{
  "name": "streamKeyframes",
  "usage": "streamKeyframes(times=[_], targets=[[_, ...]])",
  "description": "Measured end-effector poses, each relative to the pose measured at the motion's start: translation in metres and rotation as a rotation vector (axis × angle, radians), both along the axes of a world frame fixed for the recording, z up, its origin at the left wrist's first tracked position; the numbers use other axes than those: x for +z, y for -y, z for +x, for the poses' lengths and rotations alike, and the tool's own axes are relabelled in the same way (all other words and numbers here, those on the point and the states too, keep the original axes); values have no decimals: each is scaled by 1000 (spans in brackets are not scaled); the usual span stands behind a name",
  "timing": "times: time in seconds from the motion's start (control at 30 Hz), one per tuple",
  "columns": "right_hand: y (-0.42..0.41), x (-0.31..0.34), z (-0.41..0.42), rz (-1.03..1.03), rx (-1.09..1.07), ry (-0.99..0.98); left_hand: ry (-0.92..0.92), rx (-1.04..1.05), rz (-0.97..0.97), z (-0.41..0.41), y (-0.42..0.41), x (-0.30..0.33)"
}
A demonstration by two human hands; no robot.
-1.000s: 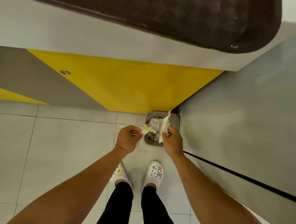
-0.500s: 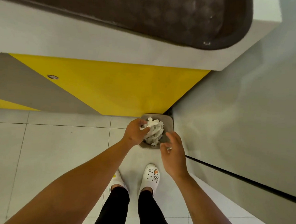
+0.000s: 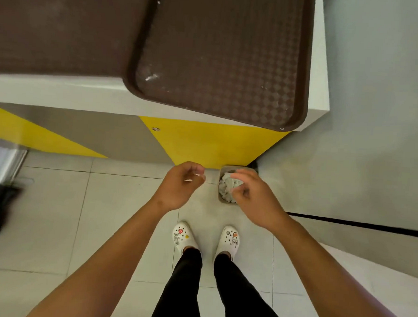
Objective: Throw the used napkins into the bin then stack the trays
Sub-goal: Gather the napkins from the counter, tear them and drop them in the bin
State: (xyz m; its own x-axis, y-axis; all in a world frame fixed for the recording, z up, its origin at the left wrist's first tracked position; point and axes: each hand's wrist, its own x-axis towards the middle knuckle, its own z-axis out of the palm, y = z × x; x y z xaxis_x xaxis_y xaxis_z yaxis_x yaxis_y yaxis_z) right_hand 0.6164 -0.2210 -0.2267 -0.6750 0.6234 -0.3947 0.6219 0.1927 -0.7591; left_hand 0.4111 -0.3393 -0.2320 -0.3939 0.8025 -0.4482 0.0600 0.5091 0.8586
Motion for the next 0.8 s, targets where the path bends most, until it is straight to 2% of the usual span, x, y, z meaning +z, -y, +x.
streamKeyframes(times=[0.1, 0.23, 0.43, 0.6, 0.8], targets=[[15, 61, -23, 6, 141, 54, 1, 22, 24, -22, 32, 61], [27, 135, -64, 63, 283, 34, -57, 135, 103, -60, 67, 132], [23, 243, -135, 182, 446, 15, -288, 69, 185, -130, 94, 219], [-7, 318, -180, 214, 564, 21, -520, -36, 214, -193, 81, 280], [-68, 363, -236, 315, 551, 20, -617, -95, 261, -260, 27, 321]])
